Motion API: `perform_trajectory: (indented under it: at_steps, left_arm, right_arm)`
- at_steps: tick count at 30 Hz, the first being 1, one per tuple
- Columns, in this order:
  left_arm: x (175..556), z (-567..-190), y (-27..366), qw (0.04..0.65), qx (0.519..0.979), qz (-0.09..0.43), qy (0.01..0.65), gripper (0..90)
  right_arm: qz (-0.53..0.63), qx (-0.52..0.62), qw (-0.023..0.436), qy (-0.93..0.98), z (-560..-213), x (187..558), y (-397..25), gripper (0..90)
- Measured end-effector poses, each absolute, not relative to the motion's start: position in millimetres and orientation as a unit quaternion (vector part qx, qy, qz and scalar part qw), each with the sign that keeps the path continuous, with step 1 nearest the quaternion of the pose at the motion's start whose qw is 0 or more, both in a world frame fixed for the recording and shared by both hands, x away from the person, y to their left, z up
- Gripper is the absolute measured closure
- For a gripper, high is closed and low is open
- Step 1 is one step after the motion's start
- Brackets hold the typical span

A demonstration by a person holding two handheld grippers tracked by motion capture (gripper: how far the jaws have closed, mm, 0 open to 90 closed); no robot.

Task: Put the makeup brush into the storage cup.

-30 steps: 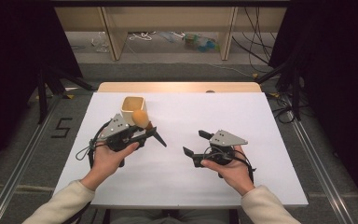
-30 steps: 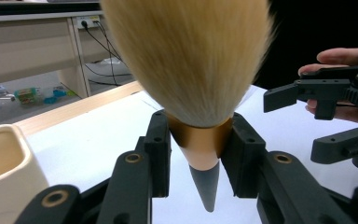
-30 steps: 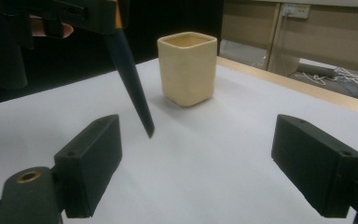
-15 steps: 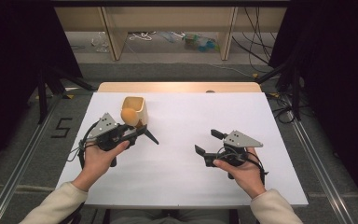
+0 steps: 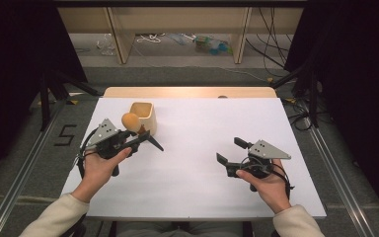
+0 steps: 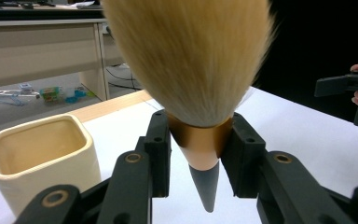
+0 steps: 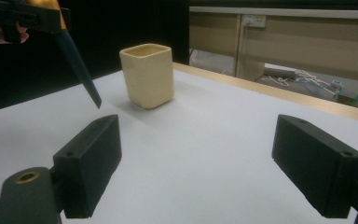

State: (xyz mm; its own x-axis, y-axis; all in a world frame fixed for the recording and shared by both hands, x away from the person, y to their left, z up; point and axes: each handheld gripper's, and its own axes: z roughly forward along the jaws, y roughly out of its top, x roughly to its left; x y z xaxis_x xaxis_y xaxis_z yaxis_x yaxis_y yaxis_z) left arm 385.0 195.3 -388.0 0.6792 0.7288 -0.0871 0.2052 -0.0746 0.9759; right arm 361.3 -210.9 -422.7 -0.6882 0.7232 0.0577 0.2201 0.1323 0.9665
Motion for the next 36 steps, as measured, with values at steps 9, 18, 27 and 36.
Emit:
perform_trajectory:
  at_steps: [9,18,27,36]
  left_arm:
    - [385.2,-386.8,200.0,0.593,0.696,0.225,0.336,65.4]
    - [385.5,-385.7,204.3,0.592,0.694,0.229,0.340,65.4]
    - [386.9,-383.7,208.5,0.592,0.690,0.232,0.345,65.4]
    - [387.3,-381.9,213.2,0.585,0.689,0.243,0.351,65.4]
  right_arm:
    - [0.575,0.335,0.229,0.711,-422.6,357.7,-219.8,16.6]
    - [0.576,0.341,0.233,0.705,-422.3,353.3,-227.5,16.6]
    - [0.573,0.348,0.242,0.701,-423.1,346.5,-237.1,16.4]
    - [0.572,0.349,0.243,0.701,-423.3,343.6,-239.6,16.0]
